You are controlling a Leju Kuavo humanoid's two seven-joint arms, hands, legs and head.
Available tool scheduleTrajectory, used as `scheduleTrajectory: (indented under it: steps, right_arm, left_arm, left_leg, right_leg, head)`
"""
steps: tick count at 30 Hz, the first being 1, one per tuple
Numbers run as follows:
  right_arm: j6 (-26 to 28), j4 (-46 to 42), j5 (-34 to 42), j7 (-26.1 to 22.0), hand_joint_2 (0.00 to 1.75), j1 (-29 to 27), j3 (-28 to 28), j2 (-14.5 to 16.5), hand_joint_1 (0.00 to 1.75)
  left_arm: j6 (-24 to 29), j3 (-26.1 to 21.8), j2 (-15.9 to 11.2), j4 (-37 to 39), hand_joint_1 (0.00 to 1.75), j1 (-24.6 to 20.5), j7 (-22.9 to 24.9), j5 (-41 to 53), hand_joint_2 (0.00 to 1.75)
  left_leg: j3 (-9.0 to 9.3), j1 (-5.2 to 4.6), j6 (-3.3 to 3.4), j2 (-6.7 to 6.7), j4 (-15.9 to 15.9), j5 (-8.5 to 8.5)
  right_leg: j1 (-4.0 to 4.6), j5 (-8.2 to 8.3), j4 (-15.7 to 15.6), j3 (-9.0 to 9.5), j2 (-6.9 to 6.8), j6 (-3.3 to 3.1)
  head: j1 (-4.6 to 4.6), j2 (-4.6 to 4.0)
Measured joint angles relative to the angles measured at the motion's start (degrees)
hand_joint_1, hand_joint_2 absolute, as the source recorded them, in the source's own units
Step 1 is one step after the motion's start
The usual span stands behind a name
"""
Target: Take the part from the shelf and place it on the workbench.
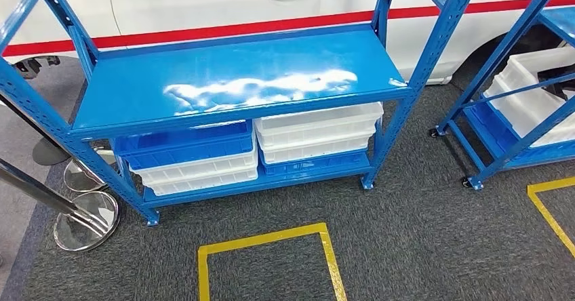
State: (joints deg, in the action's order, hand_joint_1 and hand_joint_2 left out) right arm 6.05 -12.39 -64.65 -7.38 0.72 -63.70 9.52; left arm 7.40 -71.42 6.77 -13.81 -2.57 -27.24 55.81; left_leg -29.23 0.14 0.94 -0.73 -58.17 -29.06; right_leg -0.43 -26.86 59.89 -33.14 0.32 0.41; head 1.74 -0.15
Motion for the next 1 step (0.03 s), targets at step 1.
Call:
scheduleTrajectory:
  steps: [1]
  right_arm:
    - [0.0,0.0,0.0,0.0,0.00,0.0,0.0,0.0,0.00]
  left_arm:
    - [0.0,0.0,0.0,0.0,0.00,0.0,0.0,0.0,0.00]
  left_leg:
    - [-0.01,-0.09,-0.20,-0.01,0.0,-0.18]
  right_leg:
    - [0.11,-0.37,-0.2,0.21,0.01,-0.12]
  head:
    - [0.00,0.00]
